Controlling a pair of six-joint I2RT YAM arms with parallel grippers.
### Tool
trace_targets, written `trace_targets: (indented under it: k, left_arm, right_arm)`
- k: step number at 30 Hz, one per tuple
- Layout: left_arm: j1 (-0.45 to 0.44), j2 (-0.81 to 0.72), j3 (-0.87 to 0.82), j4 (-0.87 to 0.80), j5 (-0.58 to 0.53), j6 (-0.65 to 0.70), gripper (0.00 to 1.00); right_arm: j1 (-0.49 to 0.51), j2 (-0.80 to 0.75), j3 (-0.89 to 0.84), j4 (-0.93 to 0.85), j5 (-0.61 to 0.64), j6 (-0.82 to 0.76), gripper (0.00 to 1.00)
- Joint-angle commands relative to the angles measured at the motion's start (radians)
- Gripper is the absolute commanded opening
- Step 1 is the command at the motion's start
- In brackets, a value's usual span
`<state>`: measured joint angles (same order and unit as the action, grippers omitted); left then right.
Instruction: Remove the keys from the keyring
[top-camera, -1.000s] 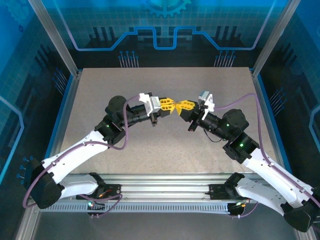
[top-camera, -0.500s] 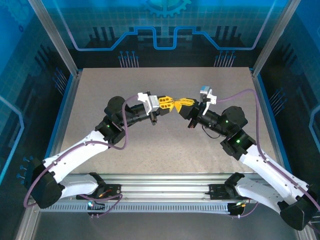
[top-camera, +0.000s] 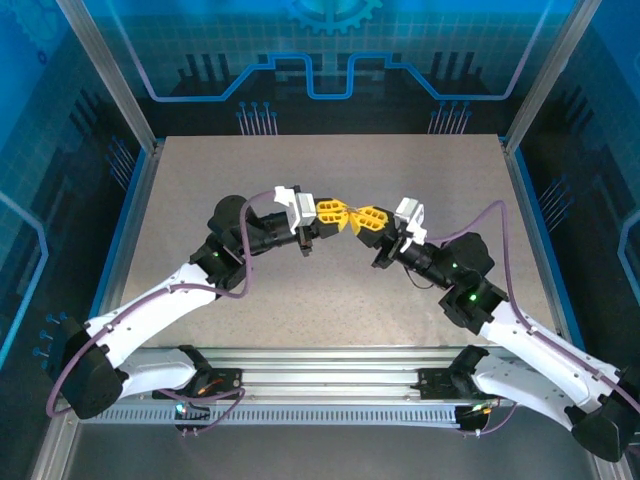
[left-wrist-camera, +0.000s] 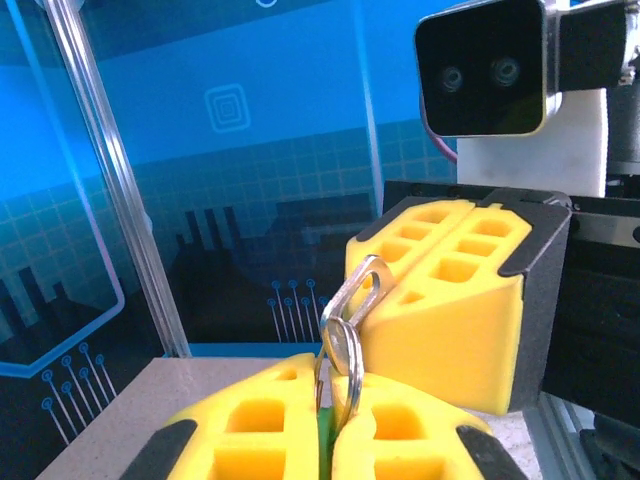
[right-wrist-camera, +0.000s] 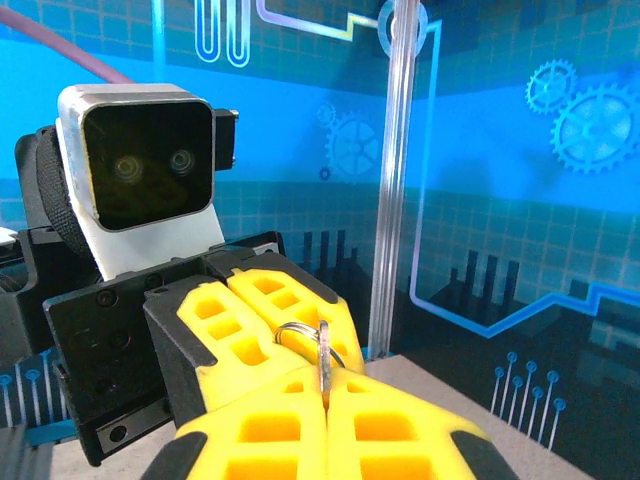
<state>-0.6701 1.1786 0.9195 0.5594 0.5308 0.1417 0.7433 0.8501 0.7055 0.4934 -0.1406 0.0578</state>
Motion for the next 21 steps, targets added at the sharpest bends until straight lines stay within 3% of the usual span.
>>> trace_targets:
  k: [1, 5, 9, 13, 19, 21]
  left_arm:
    - [0.014, -0.057, 0.019, 0.233, 0.037, -0.092, 0.0]
    - [0.016, -0.051, 0.061, 0.11, 0.096, -0.04, 0.0]
    - [0.001, -0.054, 0.044, 0.05, 0.08, 0.014, 0.0]
    - [-0.002, -0.061, -0.018, 0.101, 0.028, 0.014, 0.09]
    - [-0.001, -0.057, -0.066, 0.186, -0.005, -0.013, 0.09]
    - [0.0, -0.058, -0.089, 0.217, -0.027, -0.026, 0.19]
  right_arm:
    - [0.024, 0.015, -0.04, -0.078, 0.08, -0.104, 0.0]
    - [0.015, 0.024, -0.006, -0.11, 0.094, -0.042, 0.0]
    - [-0.021, 0.046, 0.09, -0.205, 0.064, 0.062, 0.0]
    - [-0.022, 0.067, 0.216, -0.366, -0.001, 0.092, 0.0]
    - [-0.021, 0.123, 0.402, -0.659, -0.06, 0.108, 0.0]
    - [-0.024, 0.153, 0.475, -0.775, -0.078, 0.105, 0.0]
